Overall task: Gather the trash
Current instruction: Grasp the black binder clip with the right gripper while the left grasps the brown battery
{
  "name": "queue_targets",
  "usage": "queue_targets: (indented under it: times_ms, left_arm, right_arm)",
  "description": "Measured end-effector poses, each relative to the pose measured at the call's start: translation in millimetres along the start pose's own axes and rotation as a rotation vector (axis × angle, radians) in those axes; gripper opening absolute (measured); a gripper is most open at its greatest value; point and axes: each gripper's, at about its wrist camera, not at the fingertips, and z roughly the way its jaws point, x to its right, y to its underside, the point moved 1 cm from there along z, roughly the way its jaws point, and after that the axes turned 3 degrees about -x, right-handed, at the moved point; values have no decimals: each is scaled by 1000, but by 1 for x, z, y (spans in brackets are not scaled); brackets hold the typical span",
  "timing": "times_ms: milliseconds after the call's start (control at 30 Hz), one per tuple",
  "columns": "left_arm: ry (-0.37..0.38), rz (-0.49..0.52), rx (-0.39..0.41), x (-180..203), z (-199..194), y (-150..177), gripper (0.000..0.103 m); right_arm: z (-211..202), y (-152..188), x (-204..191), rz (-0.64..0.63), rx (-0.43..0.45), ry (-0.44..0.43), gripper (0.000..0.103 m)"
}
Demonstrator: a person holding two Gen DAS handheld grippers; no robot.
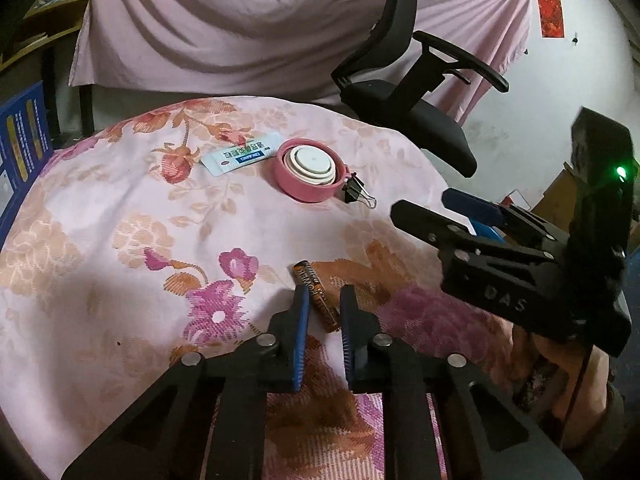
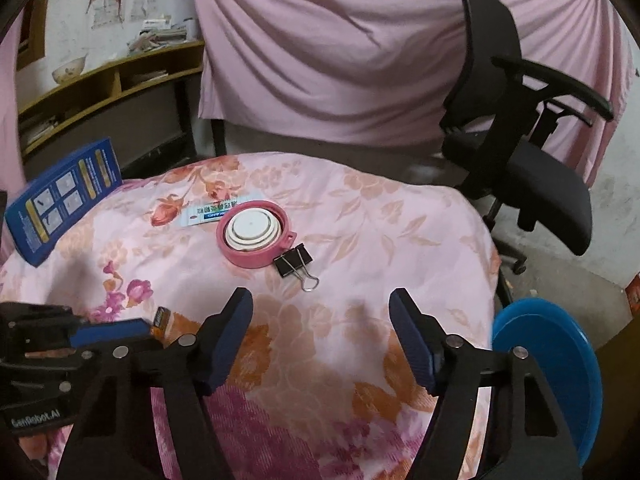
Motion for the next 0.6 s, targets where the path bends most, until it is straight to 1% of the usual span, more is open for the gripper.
queue_targets:
  times_ms: [67, 167, 267, 300, 333, 400, 600]
  left_arm:
    - [-6, -8, 5, -2, 2, -2, 8]
    - [-21, -28, 17, -9, 6, -10, 7]
    - [-34, -58, 27, -19, 8, -15, 7]
    - [-36, -68, 31, -22, 9, -17, 7]
    - [-38, -74, 33, -24, 8, -18, 7]
    - [-37, -87, 36, -29, 8, -19, 7]
    - [-23, -101, 36, -32, 8, -18, 7]
  right_arm:
    - [9, -3, 1, 11, -19, -17, 68]
    - [23, -8, 1, 13, -54, -36, 67]
    - [33, -14, -3, 1, -82, -46, 63]
    - [37, -16, -4, -5, -90, -48, 57]
    - [42, -18, -4, -10, -101, -46, 48]
    - [49, -20, -4, -13, -119, -46, 41]
    - [60, -26, -1, -19, -142, -63, 39]
